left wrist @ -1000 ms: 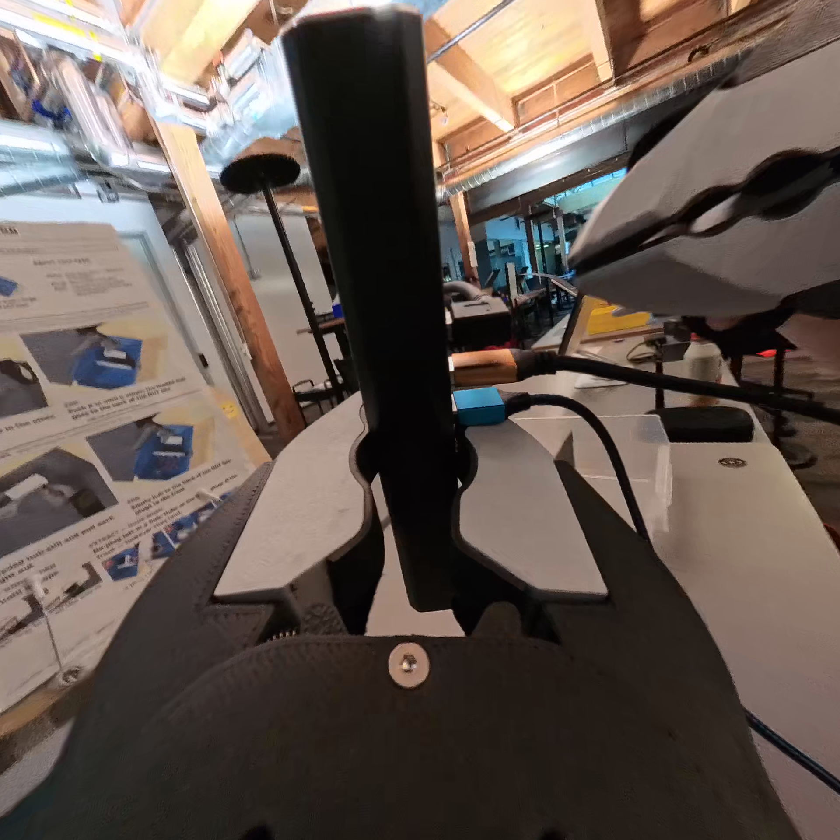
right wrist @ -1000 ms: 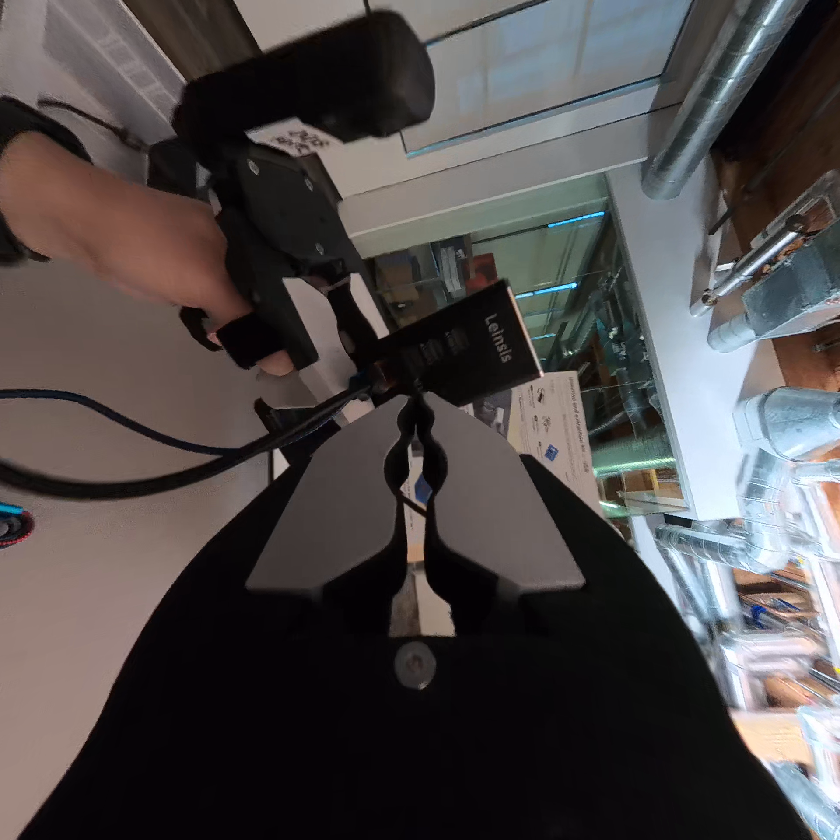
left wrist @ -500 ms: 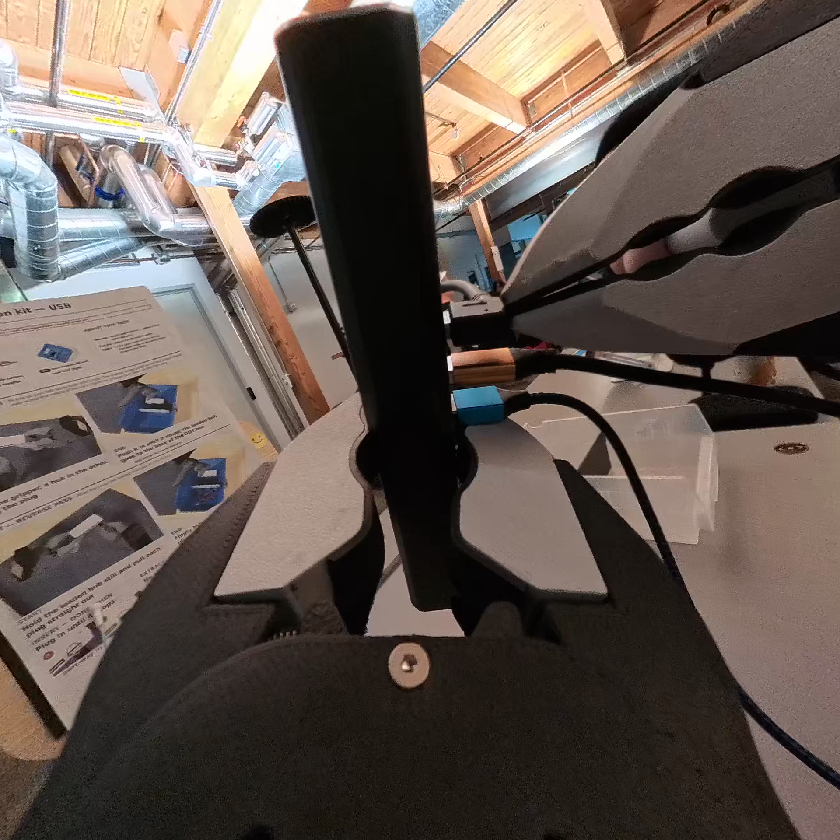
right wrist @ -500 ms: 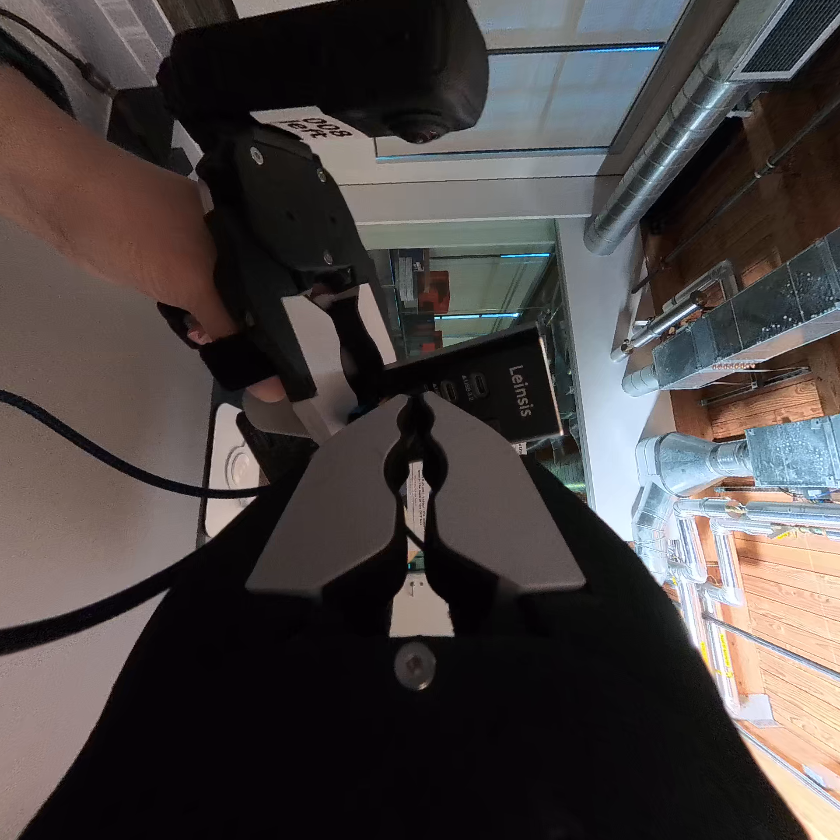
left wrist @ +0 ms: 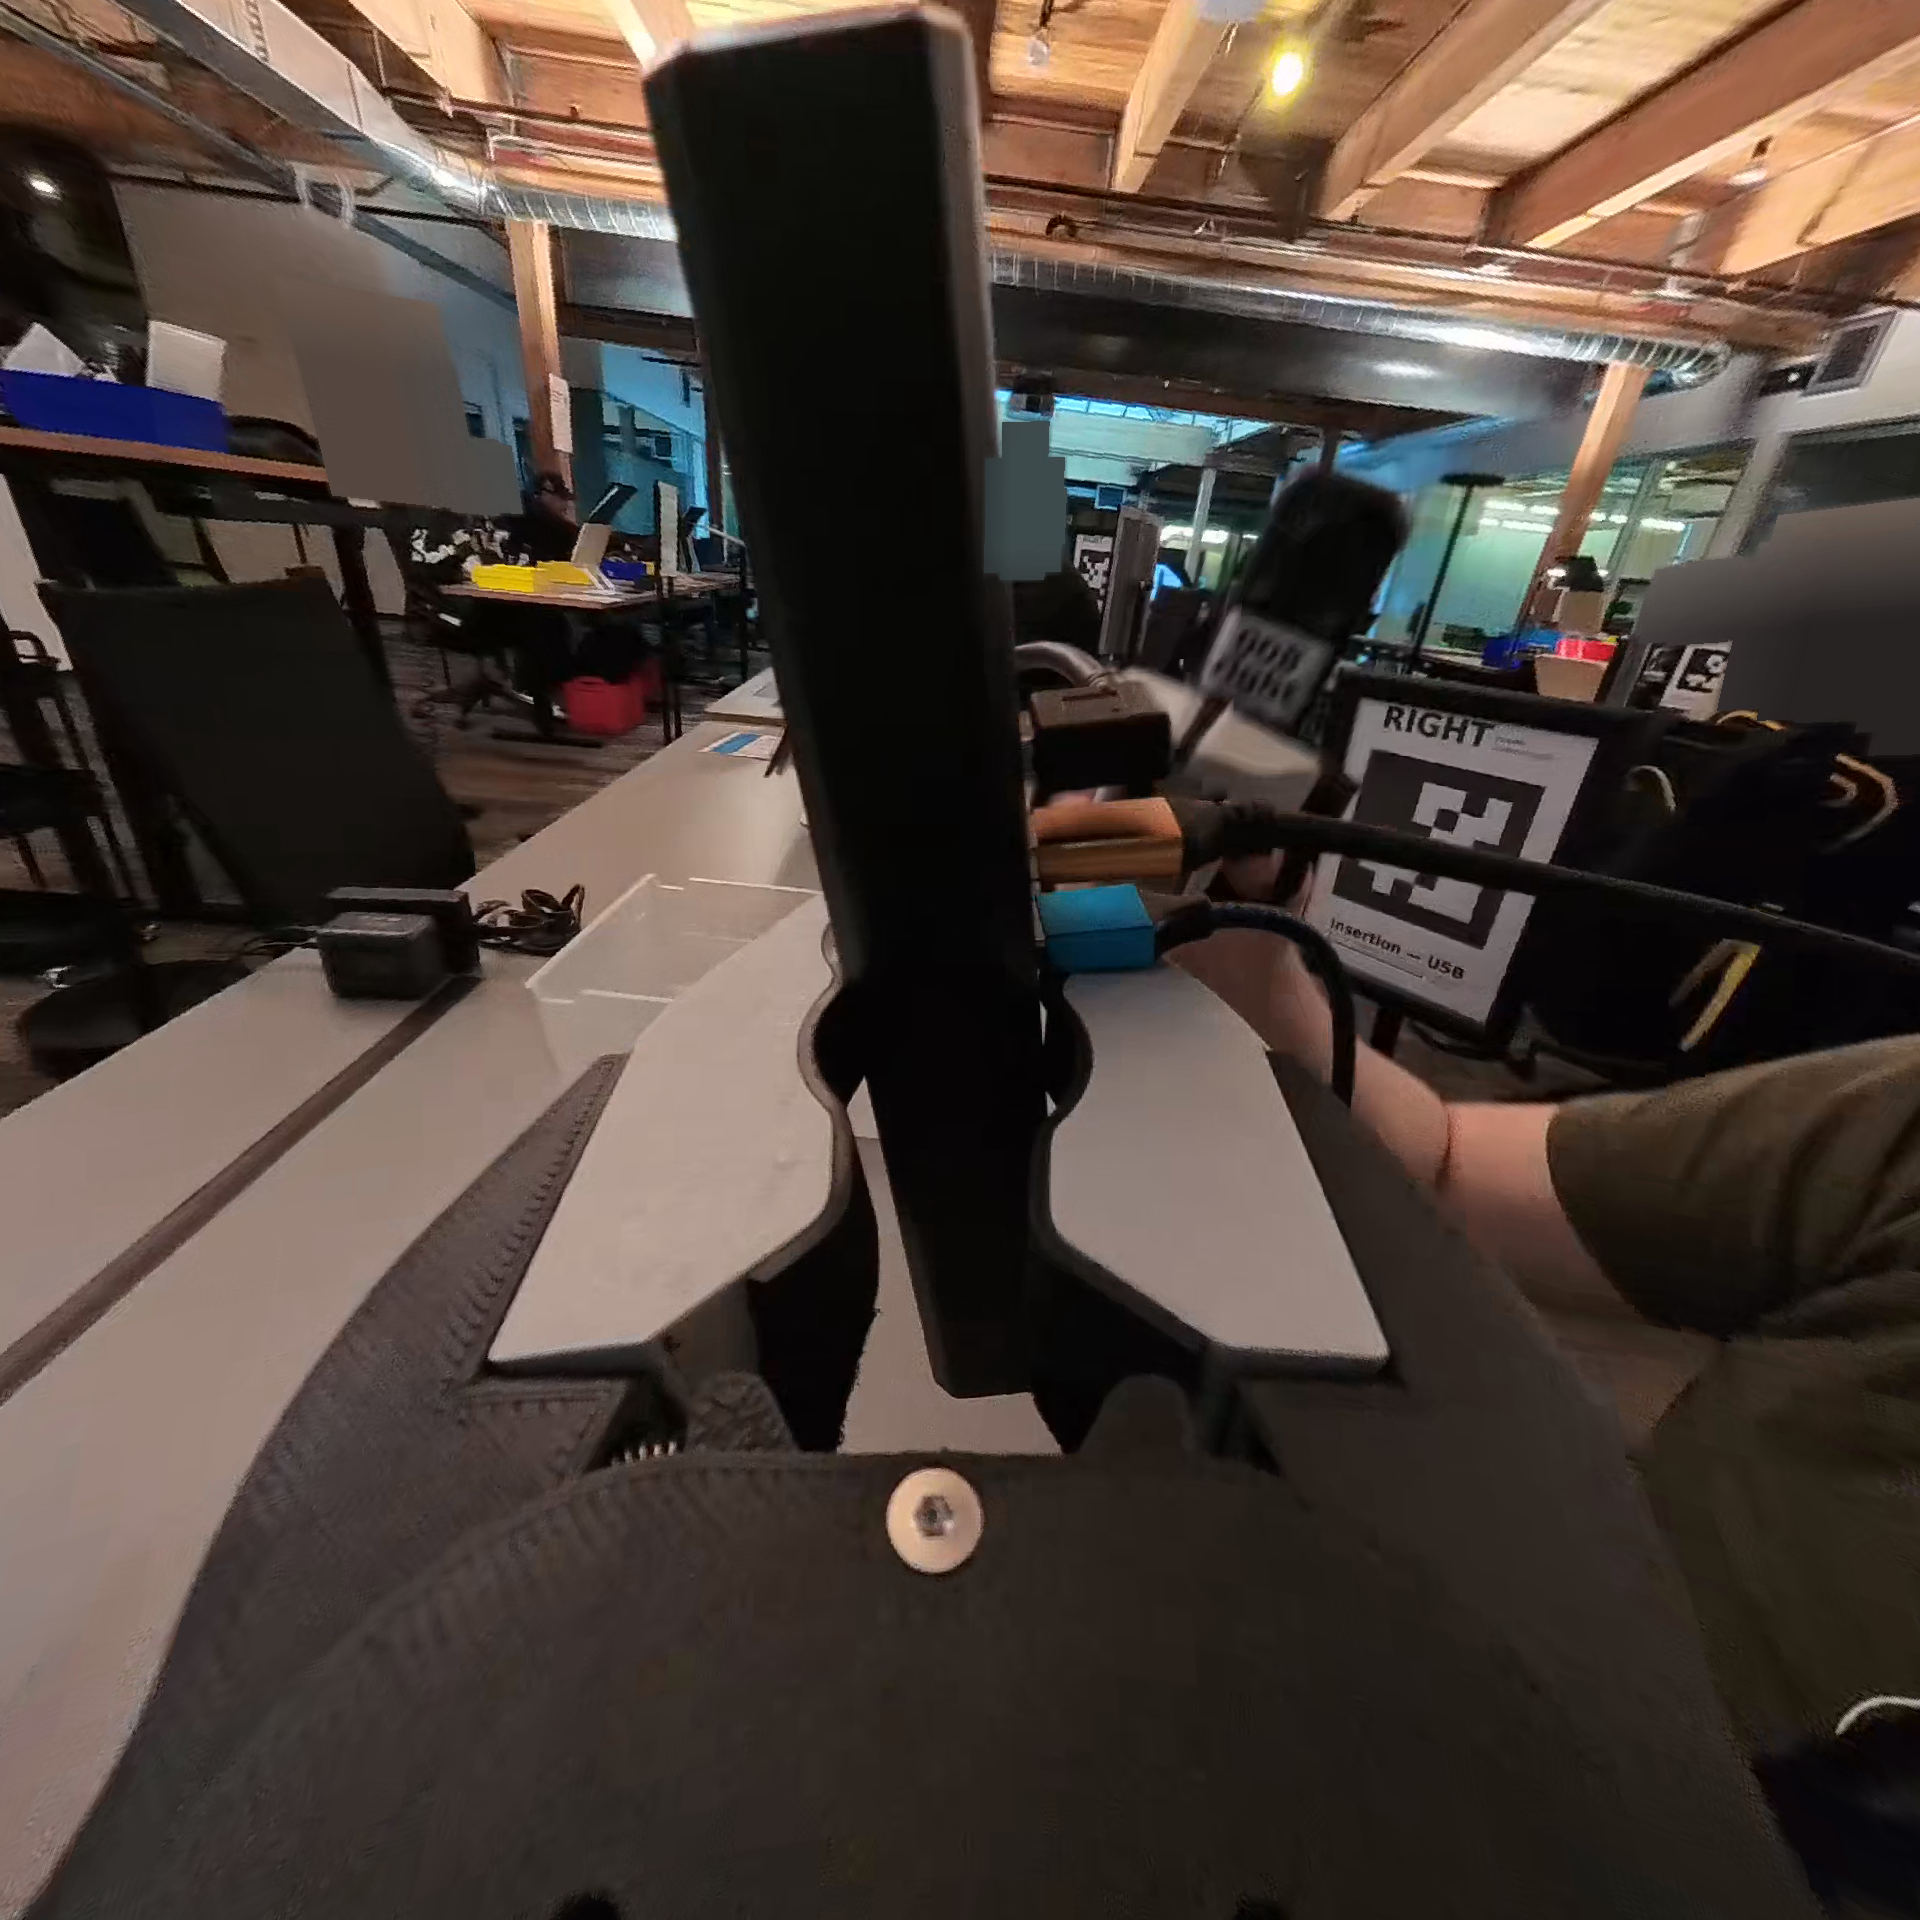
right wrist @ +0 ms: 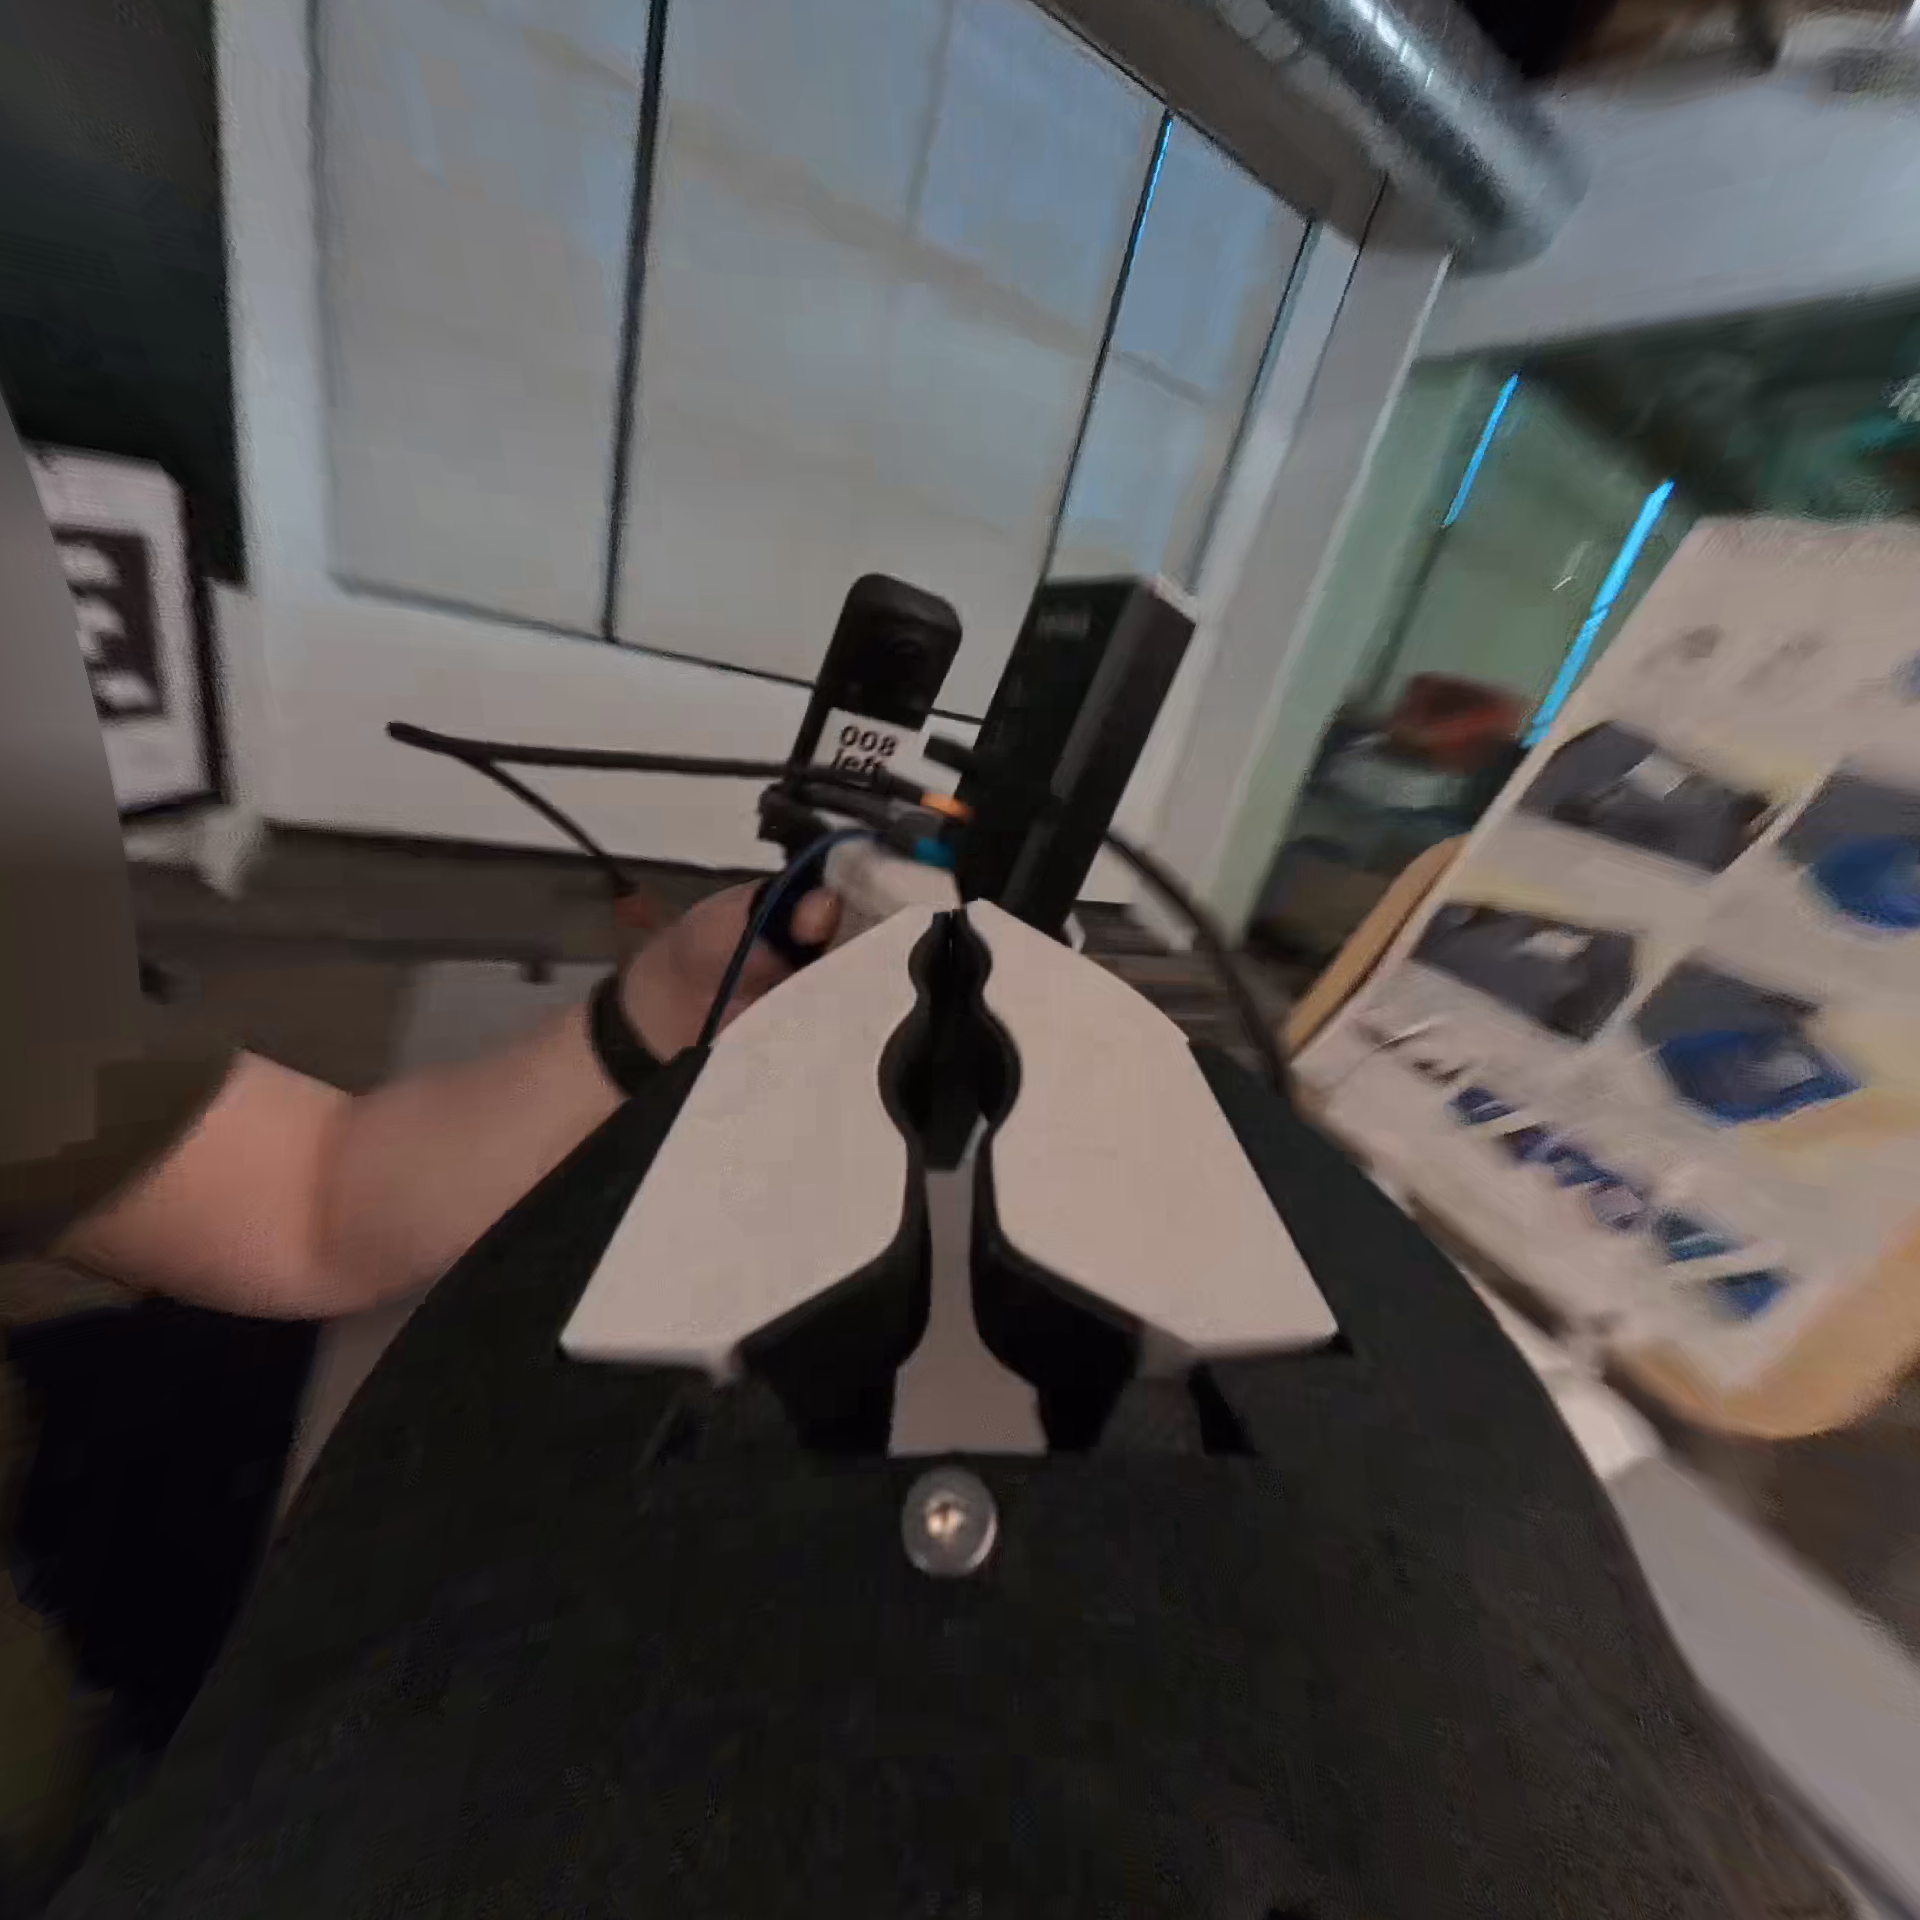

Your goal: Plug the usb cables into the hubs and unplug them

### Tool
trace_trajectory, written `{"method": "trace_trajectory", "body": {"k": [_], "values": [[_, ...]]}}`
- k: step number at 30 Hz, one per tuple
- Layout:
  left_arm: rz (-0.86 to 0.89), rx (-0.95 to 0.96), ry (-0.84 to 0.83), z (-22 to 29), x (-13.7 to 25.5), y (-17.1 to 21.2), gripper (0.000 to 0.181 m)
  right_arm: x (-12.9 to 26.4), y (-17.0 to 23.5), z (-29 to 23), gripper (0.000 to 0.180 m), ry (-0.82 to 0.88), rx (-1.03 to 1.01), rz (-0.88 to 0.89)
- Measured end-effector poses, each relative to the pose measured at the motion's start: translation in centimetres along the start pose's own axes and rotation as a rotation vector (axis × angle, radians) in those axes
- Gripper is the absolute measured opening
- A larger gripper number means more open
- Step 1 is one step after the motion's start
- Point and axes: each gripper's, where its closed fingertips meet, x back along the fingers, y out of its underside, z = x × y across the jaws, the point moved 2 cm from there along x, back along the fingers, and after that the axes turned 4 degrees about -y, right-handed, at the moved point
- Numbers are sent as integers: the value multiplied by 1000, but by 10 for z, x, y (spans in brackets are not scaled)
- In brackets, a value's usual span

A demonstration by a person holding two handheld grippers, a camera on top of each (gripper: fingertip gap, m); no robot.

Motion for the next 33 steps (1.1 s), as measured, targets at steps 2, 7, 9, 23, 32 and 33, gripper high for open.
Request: {"method": "trace_trajectory", "body": {"k": [2,7,9,23,32,33], "values": [[-29,16,-8,-2,-2,4,29,0,22,-2,21,-25,-132,33],[-80,27,-37,-9,-7,15,29,-20,48,-3,28,41,-280,-12],[-78,55,-2,-6,-9,16,29,-23,52,14,41,94,-339,-5],[-239,107,76,-2,-17,41,30,-51,61,32,27,-153,-574,56],[-209,159,17,-26,-9,41,58,-31,69,60,27,-79,-655,123],[-219,170,12,-31,-5,43,57,-28,69,63,27,-66,-659,122]]}}
